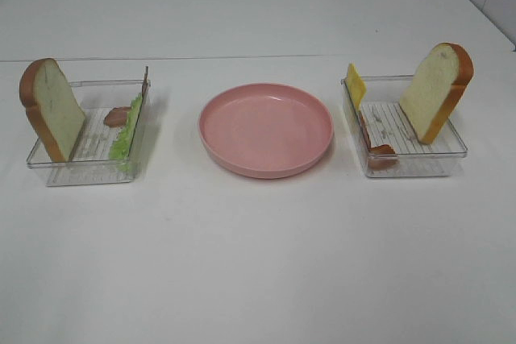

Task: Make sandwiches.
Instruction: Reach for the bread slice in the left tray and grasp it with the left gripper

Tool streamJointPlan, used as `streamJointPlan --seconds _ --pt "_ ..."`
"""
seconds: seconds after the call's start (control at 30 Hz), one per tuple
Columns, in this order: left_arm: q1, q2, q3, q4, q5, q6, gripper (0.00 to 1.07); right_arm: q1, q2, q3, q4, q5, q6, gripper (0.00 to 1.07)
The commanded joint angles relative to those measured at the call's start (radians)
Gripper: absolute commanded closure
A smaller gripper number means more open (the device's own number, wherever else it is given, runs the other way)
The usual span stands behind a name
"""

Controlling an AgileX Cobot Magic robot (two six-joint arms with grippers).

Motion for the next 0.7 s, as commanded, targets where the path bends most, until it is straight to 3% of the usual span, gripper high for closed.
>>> streamJointPlan --seconds 0.03,0.7 --pt "-0.001 -0.001 0.004 0.004 -0.003 -0.001 0.13 0.000 -0.003 0.001 0.002 -0.004 -0.003 0.09" --pt "-0.001 -0.001 0.004 0.004 -0.003 -0.001 0.13 0.000 -0.003 0.001 0.002 -0.004 -0.003 0.09"
